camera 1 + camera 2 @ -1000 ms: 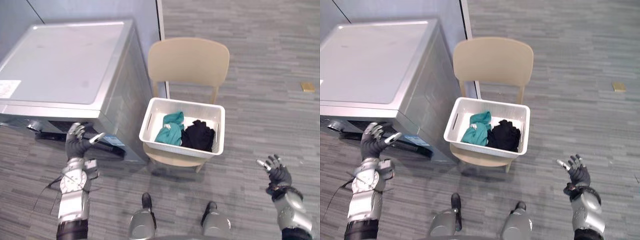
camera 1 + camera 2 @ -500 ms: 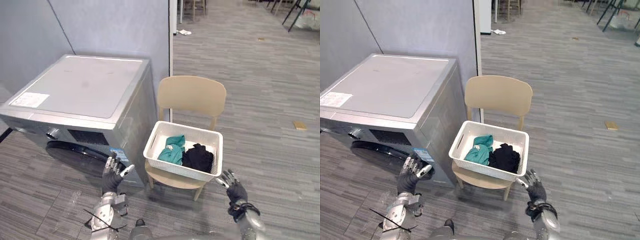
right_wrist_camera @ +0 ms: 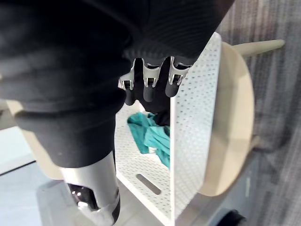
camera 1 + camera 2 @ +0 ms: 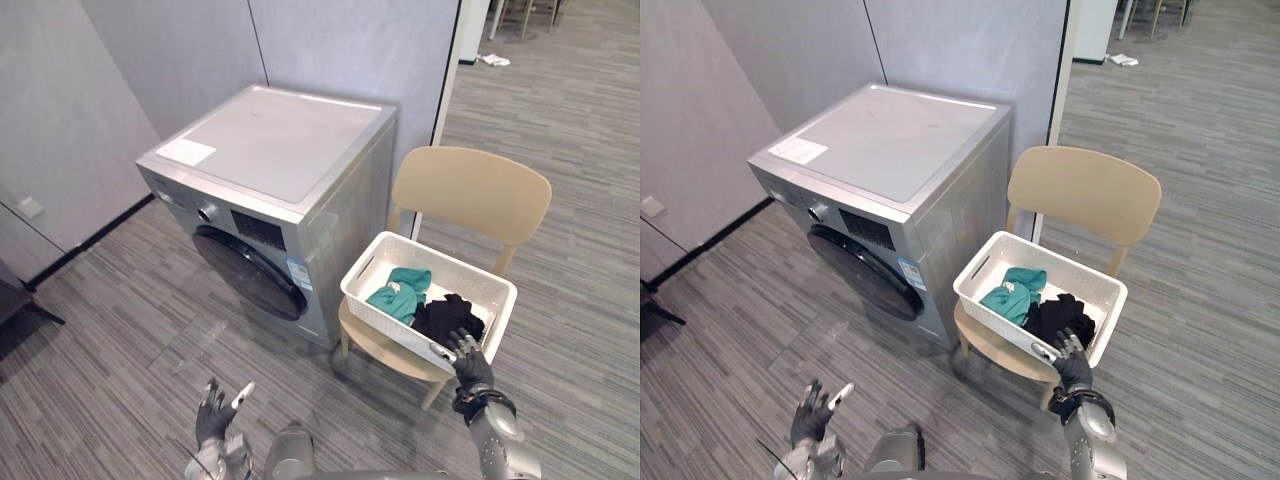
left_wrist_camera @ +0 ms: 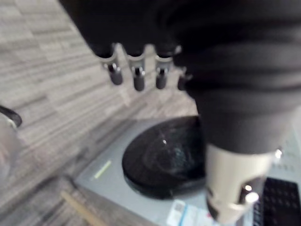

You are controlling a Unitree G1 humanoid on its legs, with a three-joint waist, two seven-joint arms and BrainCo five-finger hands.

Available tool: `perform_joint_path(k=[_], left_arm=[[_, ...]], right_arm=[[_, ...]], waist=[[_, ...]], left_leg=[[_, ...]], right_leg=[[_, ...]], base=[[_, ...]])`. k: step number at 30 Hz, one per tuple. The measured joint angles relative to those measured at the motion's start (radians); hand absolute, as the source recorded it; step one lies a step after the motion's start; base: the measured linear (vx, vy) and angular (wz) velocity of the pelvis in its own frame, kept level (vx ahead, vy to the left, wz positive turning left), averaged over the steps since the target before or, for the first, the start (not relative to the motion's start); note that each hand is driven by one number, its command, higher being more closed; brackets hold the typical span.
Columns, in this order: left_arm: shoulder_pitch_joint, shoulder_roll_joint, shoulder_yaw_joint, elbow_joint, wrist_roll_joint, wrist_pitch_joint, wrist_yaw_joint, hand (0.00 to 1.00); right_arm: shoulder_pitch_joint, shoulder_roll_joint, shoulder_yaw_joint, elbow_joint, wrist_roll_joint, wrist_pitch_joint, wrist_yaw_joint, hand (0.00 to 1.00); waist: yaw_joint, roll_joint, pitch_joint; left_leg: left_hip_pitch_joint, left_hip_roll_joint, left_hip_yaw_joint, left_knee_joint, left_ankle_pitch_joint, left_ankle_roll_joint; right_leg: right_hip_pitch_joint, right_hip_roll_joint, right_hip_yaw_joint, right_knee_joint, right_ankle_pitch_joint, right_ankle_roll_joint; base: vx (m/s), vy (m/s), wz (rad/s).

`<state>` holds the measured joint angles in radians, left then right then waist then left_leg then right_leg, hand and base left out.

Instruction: Pick up the laundry basket with both hands and put the clothes into the washing machine.

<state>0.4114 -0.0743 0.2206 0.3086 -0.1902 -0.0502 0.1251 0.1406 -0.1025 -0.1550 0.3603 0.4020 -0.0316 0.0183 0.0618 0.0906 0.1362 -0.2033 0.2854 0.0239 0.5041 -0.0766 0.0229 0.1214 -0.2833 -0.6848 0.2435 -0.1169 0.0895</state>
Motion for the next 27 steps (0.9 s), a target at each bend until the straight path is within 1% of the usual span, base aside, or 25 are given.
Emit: perform_joint_path(k=[1, 2, 3, 4, 5, 6, 7, 8, 9, 10, 11, 12, 13, 14, 15, 16, 17, 18, 19, 20, 21, 22, 24, 25, 27], left_arm=[[-0.002, 0.0, 0.007, 0.012, 0.01, 0.003, 0.008, 0.0], [-0.012, 0.001, 0.017, 0.025, 0.016, 0.004, 0.012, 0.0], [-0.042, 0.004, 0.019, 0.036, 0.043, 0.006, 0.014, 0.0], [-0.059, 0.007, 0.017, 0.039, 0.054, 0.009, 0.013, 0.0], [-0.097, 0.014, 0.016, 0.039, 0.072, 0.01, 0.015, 0.0], [-0.137, 0.021, 0.016, 0.042, 0.085, 0.009, 0.021, 0.0], [-0.165, 0.038, 0.015, 0.044, 0.09, 0.009, 0.028, 0.0], [-0.185, 0.083, 0.014, 0.046, 0.099, 0.008, 0.033, 0.0], [-0.183, 0.115, 0.009, 0.047, 0.112, 0.007, 0.034, 0.0], [-0.177, 0.128, 0.006, 0.049, 0.117, 0.007, 0.034, 0.0], [-0.175, 0.134, 0.005, 0.05, 0.121, 0.006, 0.034, 0.0], [-0.173, 0.136, -0.007, 0.064, 0.127, 0.003, 0.033, 0.0], [-0.172, 0.135, -0.024, 0.078, 0.135, 0.003, 0.032, 0.0], [-0.174, 0.137, -0.038, 0.098, 0.157, 0.003, 0.031, 0.0], [-0.173, 0.144, -0.054, 0.118, 0.169, 0.004, 0.032, 0.0], [-0.17, 0.147, -0.063, 0.121, 0.176, 0.003, 0.031, 0.0], [-0.165, 0.147, -0.07, 0.128, 0.189, 0.004, 0.029, 0.0], [-0.161, 0.146, -0.075, 0.131, 0.196, 0.004, 0.029, 0.0], [-0.149, 0.146, -0.097, 0.139, 0.208, 0.004, 0.028, 0.0], [-0.147, 0.145, -0.104, 0.148, 0.212, 0.003, 0.027, 0.0], [-0.15, 0.144, -0.108, 0.184, 0.223, 0.005, 0.024, 0.0], [-0.155, 0.132, -0.115, 0.231, 0.229, 0.011, 0.021, 0.0], [-0.157, 0.122, -0.144, 0.254, 0.24, 0.022, 0.011, 0.0], [-0.153, 0.117, -0.15, 0.269, 0.243, 0.026, 0.007, 0.0], [-0.151, 0.118, -0.149, 0.28, 0.243, 0.026, 0.009, 0.0]], right_arm=[[0.002, -0.005, 0.0, 0.0, -0.003, -0.003, -0.002, 0.0], [0.002, -0.011, -0.001, -0.001, -0.007, -0.003, -0.007, 0.0], [0.005, -0.017, -0.006, -0.007, -0.01, -0.004, -0.018, 0.0], [0.004, -0.021, -0.007, -0.008, -0.011, -0.004, -0.02, 0.0], [0.002, -0.032, -0.014, -0.01, -0.016, -0.003, -0.025, 0.0], [0.001, -0.031, -0.028, -0.007, -0.016, -0.001, -0.034, 0.0], [-0.007, -0.015, -0.038, 0.005, -0.016, 0.0, -0.039, 0.0], [-0.019, 0.024, -0.031, 0.011, -0.017, 0.011, -0.041, 0.0], [-0.019, 0.058, -0.024, 0.003, -0.019, 0.009, -0.038, 0.0], [-0.026, 0.071, -0.024, 0.001, -0.019, 0.008, -0.038, 0.0], [-0.027, 0.072, -0.024, 0.001, -0.019, 0.006, -0.039, 0.0], [-0.039, 0.06, -0.025, 0.0, -0.02, 0.002, -0.043, 0.0], [-0.047, 0.055, -0.025, 0.0, -0.021, 0.001, -0.049, 0.0], [-0.06, 0.059, -0.023, -0.001, -0.021, 0.001, -0.057, 0.0], [-0.049, 0.062, -0.02, -0.004, -0.021, 0.001, -0.059, 0.0], [-0.043, 0.061, -0.016, -0.005, -0.021, 0.001, -0.06, 0.0], [-0.036, 0.06, -0.006, -0.008, -0.024, 0.001, -0.059, 0.0], [-0.031, 0.059, 0.003, -0.017, -0.03, 0.001, -0.058, 0.0], [-0.027, 0.056, 0.03, -0.047, -0.04, 0.001, -0.055, 0.0], [-0.029, 0.053, 0.042, -0.059, -0.041, 0.0, -0.054, 0.0], [-0.044, 0.046, 0.058, -0.07, -0.045, -0.003, -0.046, 0.0], [-0.077, 0.04, 0.061, -0.064, -0.055, -0.004, -0.035, 0.0], [-0.129, 0.025, 0.076, -0.035, -0.061, -0.006, -0.035, 0.0], [-0.16, 0.011, 0.096, 0.004, -0.061, -0.008, -0.034, 0.0], [-0.215, 0.003, 0.098, 0.08, -0.07, -0.006, -0.034, 0.0]], waist=[[-0.004, -0.001, -0.001], [-0.02, -0.006, -0.004], [-0.032, -0.005, -0.009], [-0.037, -0.002, -0.015], [-0.047, 0.017, -0.028], [-0.048, 0.022, -0.031], [-0.045, -0.011, -0.021], [-0.027, -0.07, -0.013], [-0.018, -0.087, -0.021], [-0.018, -0.106, -0.032], [-0.017, -0.116, -0.039], [-0.015, -0.113, -0.052], [-0.013, -0.101, -0.049], [-0.019, -0.082, -0.037], [-0.02, -0.071, -0.03], [-0.021, -0.071, -0.028], [-0.021, -0.074, -0.026], [-0.022, -0.077, -0.022], [-0.024, -0.085, -0.016], [-0.023, -0.091, -0.012], [-0.02, -0.114, -0.017], [-0.02, -0.1, -0.005], [-0.021, -0.088, 0.009], [-0.02, -0.089, 0.01], [-0.016, -0.096, 0.014]], left_leg=[[0.021, 0.023, 0.015, 0.009, -0.006, -0.01], [0.049, 0.058, 0.032, -0.008, -0.009, -0.025], [0.059, 0.084, 0.04, -0.063, -0.002, -0.075], [0.059, 0.089, 0.043, -0.099, 0.015, -0.102], [0.067, 0.103, 0.046, -0.199, 0.039, -0.186], [0.067, 0.084, 0.047, -0.224, -0.013, -0.273], [0.055, 0.058, 0.047, -0.208, -0.03, -0.269], [0.036, 0.0, 0.047, -0.145, -0.034, -0.257], [0.025, -0.035, 0.057, -0.09, -0.066, -0.23], [0.022, -0.066, 0.063, -0.073, -0.092, -0.202], [0.022, -0.088, 0.067, -0.069, -0.103, -0.186], [0.033, -0.125, 0.08, -0.098, -0.131, -0.137], [0.041, -0.138, 0.086, -0.122, -0.124, -0.121], [0.059, -0.147, 0.074, -0.158, -0.105, -0.094], [0.085, -0.159, 0.067, -0.211, -0.08, -0.073], [0.099, -0.166, 0.064, -0.236, -0.07, -0.065], [0.119, -0.178, 0.059, -0.265, -0.059, -0.054], [0.133, -0.185, 0.058, -0.28, -0.053, -0.049], [0.147, -0.201, 0.056, -0.287, -0.05, -0.046], [0.144, -0.208, 0.055, -0.283, -0.05, -0.046], [0.138, -0.224, 0.051, -0.279, -0.046, -0.054], [0.134, -0.223, 0.041, -0.294, -0.034, -0.065], [0.137, -0.215, 0.032, -0.331, -0.009, -0.076], [0.139, -0.214, 0.029, -0.363, 0.016, -0.08], [0.138, -0.214, 0.013, -0.396, 0.041, -0.085]], right_leg=[[0.003, -0.009, -0.004, 0.001, 0.003, 0.005], [-0.007, -0.029, -0.015, 0.008, 0.009, 0.018], [-0.033, -0.055, -0.028, 0.032, 0.017, 0.031], [-0.055, -0.068, -0.033, 0.047, 0.022, 0.04], [-0.095, -0.096, -0.054, 0.082, 0.042, 0.074], [-0.094, -0.115, -0.063, 0.084, 0.065, 0.098], [-0.089, -0.14, -0.057, 0.08, 0.084, 0.111], [-0.074, -0.187, -0.046, 0.054, 0.146, 0.103], [-0.058, -0.209, -0.03, 0.022, 0.212, 0.084], [-0.056, -0.238, -0.017, 0.015, 0.266, 0.075], [-0.059, -0.257, -0.001, 0.014, 0.298, 0.05], [-0.088, -0.287, 0.038, 0.018, 0.382, -0.062], [-0.133, -0.296, 0.103, 0.055, 0.419, -0.145], [-0.191, -0.248, 0.231, 0.153, 0.304, -0.111], [-0.233, -0.145, 0.338, 0.241, 0.146, -0.054], [-0.241, -0.11, 0.353, 0.271, 0.088, -0.057], [-0.252, -0.056, 0.354, 0.308, 0.022, -0.059], [-0.255, -0.023, 0.347, 0.323, -0.011, -0.058], [-0.254, 0.045, 0.313, 0.311, -0.063, -0.058], [-0.248, 0.064, 0.298, 0.281, -0.075, -0.06], [-0.214, 0.076, 0.286, 0.206, -0.098, -0.059], [-0.184, 0.102, 0.294, 0.129, -0.1, -0.054], [-0.177, 0.126, 0.292, 0.078, -0.069, -0.067], [-0.176, 0.136, 0.284, 0.054, -0.057, -0.069], [-0.173, 0.144, 0.264, 0.033, -0.047, -0.072]], base=[[-0.05, 0.143, 0.28], [-0.01, 0.24, 0.46], [0.03, 0.287, 0.57], [0.07, 0.479, 0.83], [0.07, 0.458, 0.91], [0.07, 0.485, 0.93], [0.02, 0.388, 0.62], [-0.01, 0.466, 0.29], [-0.03, 0.552, 0.17], [-0.03, 0.464, 0.13], [-0.01, 0.461, 0.21], [-0.01, 0.364, 0.11], [0.01, 0.464, 0.07], [0.0, 0.404, 0.09], [-0.01, 0.363, 0.2], [-0.01, 0.248, 0.28], [0.0, 0.142, 0.25], [0.0, 0.115, 0.34], [0.0, 0.04, 0.28], [-0.02, -0.003, 0.27], [-0.02, -0.054, 0.17], [-0.03, -0.064, 0.15], [-0.02, -0.039, 0.05], [-0.01, -0.046, 0.09], [0.01, -0.05, 0.22]])
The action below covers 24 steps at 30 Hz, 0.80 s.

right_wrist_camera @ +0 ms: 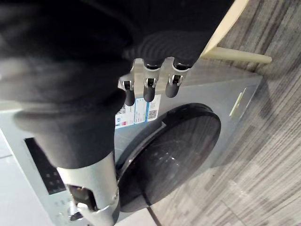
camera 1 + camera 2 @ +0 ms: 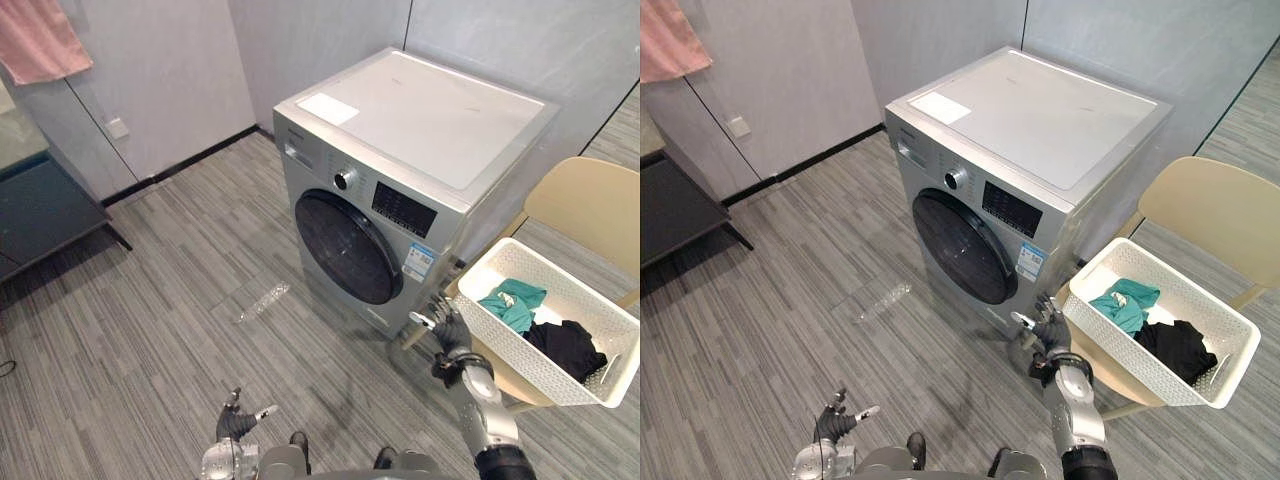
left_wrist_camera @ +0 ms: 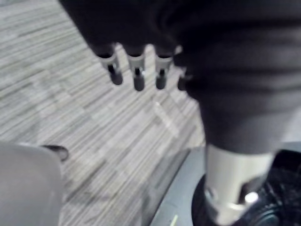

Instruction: Pick up the laundry basket with both hands and put the clothes into the washing machine.

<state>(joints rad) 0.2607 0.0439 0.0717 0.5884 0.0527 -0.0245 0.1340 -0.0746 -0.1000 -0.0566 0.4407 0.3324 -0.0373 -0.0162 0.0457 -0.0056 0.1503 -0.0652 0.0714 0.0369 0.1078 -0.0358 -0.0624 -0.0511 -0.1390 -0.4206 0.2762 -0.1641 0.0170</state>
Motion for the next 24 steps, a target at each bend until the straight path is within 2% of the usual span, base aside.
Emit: perform_joint_path(k=[2, 6, 8, 11, 16, 20, 24], left_arm=[[-0.004, -0.002, -0.002, 0.0, -0.002, -0.001, 0.0, 0.0], [-0.01, 0.0, -0.003, -0.002, -0.003, -0.003, -0.001, 0.0], [-0.011, 0.006, 0.0, -0.013, -0.004, -0.004, -0.001, 0.0], [-0.017, 0.013, 0.0, -0.015, -0.005, -0.004, -0.001, 0.0], [-0.03, 0.014, -0.002, -0.025, -0.024, -0.009, 0.002, 0.0], [-0.048, 0.016, -0.003, -0.036, -0.043, -0.021, 0.006, 0.0], [-0.049, 0.017, -0.003, -0.05, -0.06, -0.028, 0.024, 0.0]], right_arm=[[-0.085, -0.025, 0.0, 0.091, -0.012, 0.004, -0.004, 0.0], [-0.228, -0.095, -0.001, 0.14, -0.028, 0.005, -0.027, 0.0], [-0.3, -0.107, 0.001, 0.186, -0.028, 0.007, -0.028, 0.0], [-0.39, -0.125, 0.037, 0.229, -0.028, 0.01, -0.027, 0.0], [-0.541, -0.194, 0.043, 0.303, -0.027, 0.015, -0.034, 0.0], [-0.644, -0.264, 0.012, 0.341, -0.026, 0.014, -0.07, 0.0], [-0.738, -0.312, -0.042, 0.372, -0.009, 0.014, -0.1, 0.0]], waist=[[0.002, 0.0, 0.007], [0.025, 0.038, 0.063], [0.034, 0.047, 0.099], [0.056, 0.05, 0.138], [0.057, 0.062, 0.2], [0.076, 0.062, 0.234], [0.078, 0.064, 0.269]], left_leg=[[-0.015, 0.0, -0.009, -0.016, 0.018, 0.0], [-0.089, -0.011, -0.06, -0.001, 0.04, 0.009], [-0.117, -0.021, -0.074, -0.011, 0.053, 0.017], [-0.141, -0.029, -0.065, -0.031, 0.074, 0.027], [-0.164, -0.054, -0.061, -0.026, 0.101, 0.034], [-0.201, -0.057, -0.034, 0.012, 0.101, 0.034], [-0.224, -0.054, -0.035, 0.015, 0.101, 0.035]], right_leg=[[0.002, 0.001, -0.028, -0.019, 0.011, -0.001], [-0.011, -0.003, -0.089, -0.062, 0.048, 0.006], [-0.029, -0.014, -0.113, -0.056, 0.051, 0.008], [-0.071, -0.033, -0.114, -0.03, 0.051, 0.008], [-0.102, -0.059, -0.114, 0.0, 0.05, 0.009], [-0.131, -0.073, -0.103, 0.015, 0.05, 0.009], [-0.155, -0.075, -0.104, 0.03, 0.05, 0.009]], base=[[0.0, -0.013, 0.36], [-0.04, 0.034, 0.43], [-0.06, 0.057, 0.42], [-0.04, 0.04, 0.11], [0.01, 0.032, 0.11], [-0.02, 0.028, 0.05], [-0.05, -0.007, 0.02]])
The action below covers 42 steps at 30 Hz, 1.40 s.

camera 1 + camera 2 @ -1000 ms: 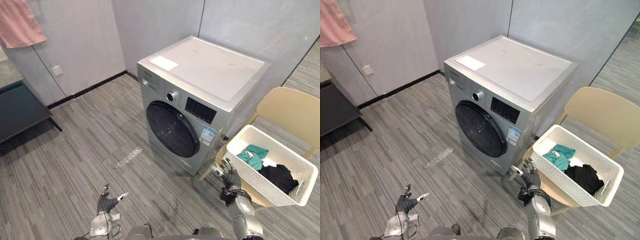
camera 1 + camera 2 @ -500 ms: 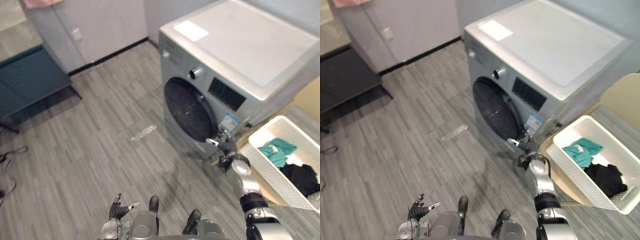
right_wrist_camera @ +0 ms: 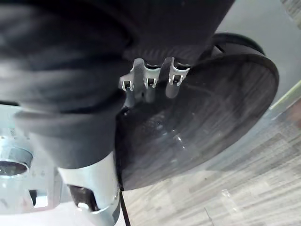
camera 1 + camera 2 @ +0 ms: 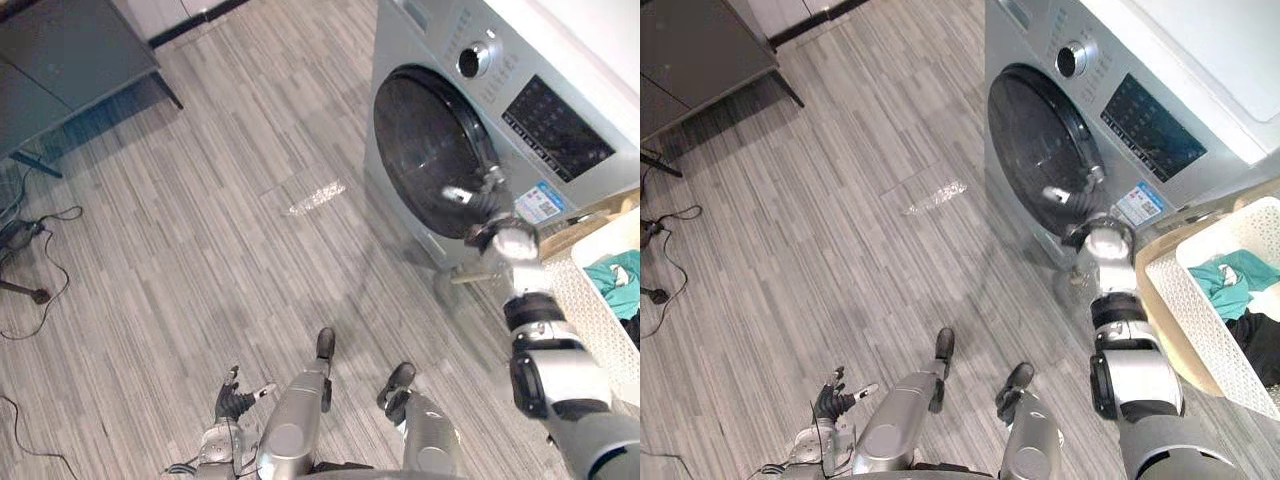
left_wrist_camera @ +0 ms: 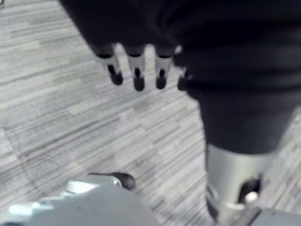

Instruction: Pick up the laundry basket with both hands and put the clothes into the washing machine.

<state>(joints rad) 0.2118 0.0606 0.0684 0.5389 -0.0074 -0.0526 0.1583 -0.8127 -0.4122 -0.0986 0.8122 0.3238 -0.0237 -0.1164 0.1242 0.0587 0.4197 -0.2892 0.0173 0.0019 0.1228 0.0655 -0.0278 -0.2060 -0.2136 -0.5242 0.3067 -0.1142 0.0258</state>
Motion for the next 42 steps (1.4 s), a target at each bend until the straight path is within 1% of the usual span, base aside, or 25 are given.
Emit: perform_joint_path(k=[4, 8, 13, 16, 17, 22, 25, 26, 28, 29, 30, 32, 33, 34, 36, 38, 42], left_arm=[[0.0, 0.0, 0.003, 0.002, -0.018, 0.0, 0.019, 0.0], [-0.007, 0.002, 0.005, 0.004, -0.022, 0.0, 0.021, 0.0], [-0.021, 0.007, 0.014, 0.005, -0.023, -0.001, 0.023, 0.0], [-0.032, 0.008, 0.014, 0.014, -0.032, -0.001, 0.031, 0.0], [-0.035, 0.009, 0.013, 0.015, -0.033, -0.001, 0.037, 0.0], [-0.043, 0.008, 0.01, 0.01, -0.072, -0.005, 0.043, 0.0], [-0.049, 0.003, 0.007, 0.005, -0.099, -0.011, 0.046, 0.0], [-0.061, -0.001, 0.002, 0.002, -0.105, -0.012, 0.047, 0.0], [-0.082, -0.008, 0.003, 0.0, -0.117, -0.016, 0.06, 0.0], [-0.089, -0.012, 0.003, -0.001, -0.118, -0.019, 0.063, 0.0], [-0.097, -0.018, 0.003, -0.001, -0.118, -0.022, 0.065, 0.0], [-0.112, -0.023, 0.003, -0.004, -0.119, -0.022, 0.065, 0.0], [-0.124, -0.029, 0.003, -0.023, -0.119, -0.023, 0.065, 0.0], [-0.129, -0.033, 0.004, -0.034, -0.12, -0.024, 0.065, 0.0], [-0.144, -0.036, 0.016, -0.041, -0.131, -0.03, 0.068, 0.0], [-0.154, -0.043, 0.019, -0.041, -0.138, -0.029, 0.069, 0.0], [-0.159, -0.064, 0.032, -0.038, -0.138, -0.026, 0.086, 0.0]], right_arm=[[-0.014, -0.035, -0.036, -0.003, 0.009, -0.001, -0.021, 0.0], [-0.013, -0.06, -0.064, -0.014, 0.02, -0.004, -0.04, 0.0], [-0.013, -0.067, -0.073, -0.013, 0.029, -0.007, -0.055, 0.0], [-0.029, -0.071, -0.073, 0.013, 0.032, -0.01, -0.056, 0.0], [-0.04, -0.071, -0.072, 0.03, 0.034, -0.01, -0.055, 0.0], [-0.167, -0.082, -0.058, 0.169, 0.041, -0.009, -0.055, 0.0], [-0.215, -0.118, -0.048, 0.221, 0.049, -0.01, -0.063, 0.0], [-0.23, -0.137, -0.048, 0.232, 0.05, -0.01, -0.064, 0.0], [-0.258, -0.149, -0.049, 0.232, 0.051, -0.01, -0.066, 0.0], [-0.265, -0.146, -0.049, 0.232, 0.052, -0.016, -0.072, 0.0], [-0.262, -0.135, -0.046, 0.233, 0.052, -0.032, -0.096, 0.0], [-0.261, -0.12, -0.038, 0.232, 0.058, -0.039, -0.093, 0.0], [-0.262, -0.113, -0.03, 0.229, 0.068, -0.041, -0.095, 0.0], [-0.262, -0.118, -0.029, 0.227, 0.078, -0.044, -0.094, 0.0], [-0.228, -0.104, -0.012, 0.168, 0.097, -0.076, -0.082, 0.0], [-0.202, -0.077, 0.0, 0.119, 0.099, -0.081, -0.083, 0.0], [-0.107, 0.042, 0.044, -0.05, 0.139, -0.095, -0.105, 0.0]], waist=[[-0.001, -0.004, 0.01], [-0.001, -0.005, 0.019], [0.001, -0.016, 0.033], [0.005, -0.016, 0.037], [0.006, -0.016, 0.04], [0.03, -0.012, 0.053], [0.05, -0.002, 0.057], [0.061, 0.003, 0.06], [0.061, 0.015, 0.068], [0.062, 0.017, 0.069], [0.061, 0.017, 0.07], [0.063, 0.018, 0.07], [0.075, 0.024, 0.071], [0.081, 0.028, 0.073], [0.079, 0.03, 0.074], [0.08, 0.03, 0.074], [0.081, 0.026, 0.072]], left_leg=[[-0.018, 0.0, 0.0, 0.003, 0.002, 0.004], [-0.046, 0.001, 0.0, 0.019, 0.002, 0.004], [-0.062, 0.004, 0.0, 0.025, 0.002, 0.004], [-0.094, 0.008, 0.0, 0.037, 0.002, 0.005], [-0.096, 0.008, 0.0, 0.039, 0.008, 0.012], [-0.148, 0.019, -0.007, 0.055, 0.008, 0.012], [-0.186, 0.021, -0.029, 0.055, 0.011, 0.01], [-0.205, 0.02, -0.034, 0.055, 0.015, 0.01], [-0.232, 0.018, -0.052, 0.054, 0.024, 0.008], [-0.244, 0.018, -0.057, 0.053, 0.029, 0.006], [-0.254, 0.017, -0.065, 0.053, 0.036, 0.007], [-0.259, 0.017, -0.076, 0.053, 0.037, 0.006], [-0.278, 0.017, -0.082, 0.052, 0.032, 0.004], [-0.286, 0.018, -0.083, 0.053, 0.031, 0.005], [-0.308, 0.034, -0.075, 0.054, 0.031, 0.004], [-0.313, 0.04, -0.073, 0.054, 0.031, 0.004], [-0.328, 0.054, -0.065, 0.061, 0.031, 0.003]], right_leg=[[-0.019, -0.001, 0.001, 0.011, 0.0, 0.0], [-0.042, 0.001, 0.003, 0.02, 0.0, -0.001], [-0.055, 0.003, 0.005, 0.02, 0.001, -0.002], [-0.083, 0.008, 0.006, 0.02, 0.007, -0.01], [-0.084, 0.008, 0.006, 0.02, 0.008, -0.011], [-0.127, 0.022, 0.004, 0.021, 0.015, -0.021], [-0.153, 0.024, -0.013, 0.024, 0.015, -0.022], [-0.17, 0.024, -0.018, 0.028, 0.015, -0.023], [-0.191, 0.023, -0.033, 0.034, 0.015, -0.023], [-0.202, 0.022, -0.038, 0.038, 0.014, -0.024], [-0.207, 0.021, -0.047, 0.04, 0.014, -0.025], [-0.21, 0.021, -0.052, 0.044, 0.012, -0.027], [-0.221, 0.02, -0.058, 0.052, 0.009, -0.031], [-0.225, 0.019, -0.067, 0.053, 0.005, -0.033], [-0.239, 0.02, -0.097, 0.056, -0.001, -0.035], [-0.239, 0.021, -0.111, 0.061, -0.006, -0.04], [-0.238, 0.029, -0.14, 0.067, -0.015, -0.046]], base=[[-0.03, -0.01, 0.01], [0.0, 0.0, 0.0], [0.0, 0.0, 0.0], [0.01, -0.008, -0.02], [0.01, -0.017, -0.03], [-0.02, -0.028, -0.01], [-0.04, -0.029, 0.14], [-0.05, -0.031, 0.14], [-0.04, -0.036, 0.17], [-0.01, -0.04, 0.15], [0.0, -0.04, 0.13], [-0.04, -0.045, 0.09], [-0.09, -0.039, 0.1], [-0.1, -0.035, 0.21], [-0.06, -0.051, 0.25], [-0.05, -0.063, 0.13], [-0.04, -0.061, 0.13]])
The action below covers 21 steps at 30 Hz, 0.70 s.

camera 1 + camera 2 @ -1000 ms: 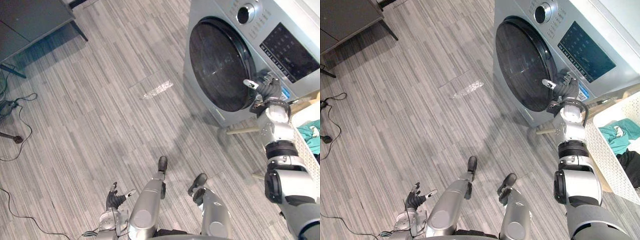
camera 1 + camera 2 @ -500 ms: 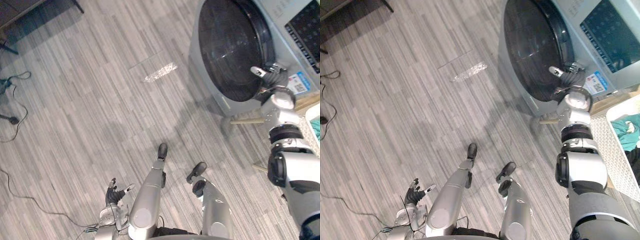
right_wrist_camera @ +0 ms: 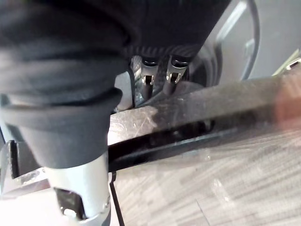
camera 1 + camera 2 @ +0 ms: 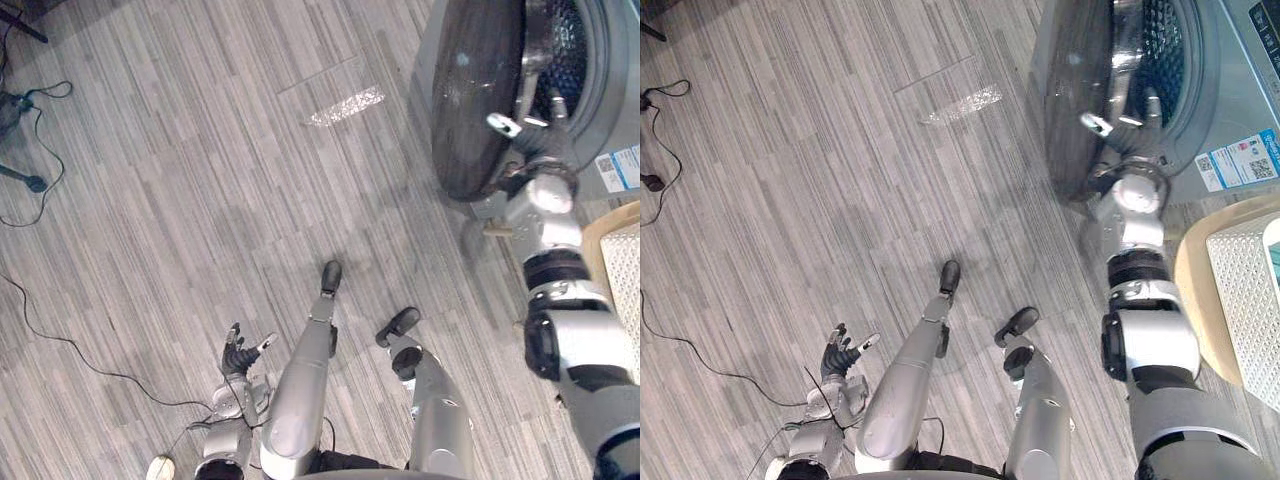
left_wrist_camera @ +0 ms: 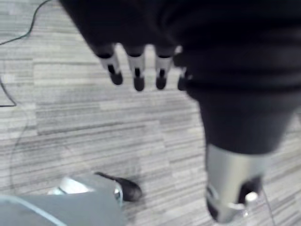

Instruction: Pick up the laundry basket with both hands and put the clothes into the washing machine.

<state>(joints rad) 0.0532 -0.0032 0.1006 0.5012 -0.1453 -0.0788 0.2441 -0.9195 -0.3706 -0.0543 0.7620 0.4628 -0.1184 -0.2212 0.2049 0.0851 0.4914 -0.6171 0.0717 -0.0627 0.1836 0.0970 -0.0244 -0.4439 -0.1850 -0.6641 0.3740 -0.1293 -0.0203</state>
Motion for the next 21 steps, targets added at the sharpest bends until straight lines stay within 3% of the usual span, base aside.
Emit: perform_joint_path(k=[2, 5, 6, 9, 11, 14, 18, 21], left_arm=[[-0.009, -0.01, 0.025, 0.005, 0.0, 0.006, 0.006, 0.0], [-0.021, -0.01, 0.031, 0.021, 0.001, 0.009, 0.02, 0.0], [-0.024, -0.01, 0.031, 0.024, 0.001, 0.013, 0.021, 0.0], [-0.024, -0.01, 0.06, 0.034, 0.004, 0.025, 0.034, 0.0], [-0.023, 0.0, 0.06, 0.041, 0.011, 0.027, 0.045, 0.0], [-0.024, 0.014, 0.057, 0.034, 0.054, 0.032, 0.051, 0.0], [-0.043, 0.059, 0.015, -0.045, 0.062, 0.037, 0.063, 0.0], [-0.146, 0.148, -0.015, -0.054, 0.075, 0.037, 0.06, 0.0]], right_arm=[[0.063, 0.071, 0.059, -0.074, 0.038, -0.028, 0.001, 0.0], [0.154, 0.219, 0.31, -0.12, 0.059, 0.012, 0.056, 0.0], [0.179, 0.261, 0.341, -0.139, 0.058, -0.006, 0.065, 0.0], [0.226, 0.432, 0.52, -0.159, 0.065, 0.02, 0.121, 0.0], [0.258, 0.484, 0.563, -0.161, 0.056, 0.02, 0.14, 0.0], [0.326, 0.487, 0.571, -0.22, 0.054, 0.017, 0.143, 0.0], [0.472, 0.397, 0.522, -0.346, 0.031, 0.01, 0.147, 0.0], [0.605, 0.316, 0.439, -0.418, 0.008, 0.008, 0.162, 0.0]], waist=[[0.003, -0.006, -0.003], [0.023, -0.012, -0.006], [0.031, -0.014, -0.007], [0.043, -0.039, -0.02], [0.05, -0.063, -0.032], [0.04, -0.111, -0.04], [-0.015, -0.162, -0.039], [-0.056, -0.185, -0.036]], left_leg=[[0.0, 0.004, -0.008, 0.002, 0.008, -0.01], [0.012, 0.011, -0.032, 0.007, 0.022, -0.022], [0.016, 0.009, -0.039, 0.007, 0.023, -0.022], [0.043, -0.005, -0.068, 0.009, 0.032, -0.032], [0.059, -0.01, -0.066, 0.012, 0.032, -0.032], [0.084, -0.01, -0.051, 0.013, 0.031, -0.032], [0.114, 0.019, 0.024, 0.01, 0.02, -0.028], [0.129, 0.052, 0.098, 0.011, 0.013, -0.018]], right_leg=[[0.004, 0.0, -0.013, 0.012, -0.008, -0.007], [0.036, 0.001, -0.047, 0.027, -0.036, -0.009], [0.043, 0.0, -0.053, 0.03, -0.044, -0.004], [0.094, -0.012, -0.078, 0.057, -0.082, -0.002], [0.121, -0.013, -0.074, 0.058, -0.097, 0.005], [0.142, -0.009, -0.045, 0.046, -0.099, 0.005], [0.133, 0.015, 0.04, 0.011, -0.066, 0.001], [0.119, 0.047, 0.114, -0.046, -0.016, 0.002]], base=[[0.01, -0.058, 0.16], [0.05, -0.094, 0.28], [0.1, -0.095, 0.51], [0.11, -0.079, 0.55], [0.08, -0.044, 0.51], [0.0, -0.003, 0.05], [-0.11, 0.042, -0.56], [-0.13, 0.048, -0.91]])
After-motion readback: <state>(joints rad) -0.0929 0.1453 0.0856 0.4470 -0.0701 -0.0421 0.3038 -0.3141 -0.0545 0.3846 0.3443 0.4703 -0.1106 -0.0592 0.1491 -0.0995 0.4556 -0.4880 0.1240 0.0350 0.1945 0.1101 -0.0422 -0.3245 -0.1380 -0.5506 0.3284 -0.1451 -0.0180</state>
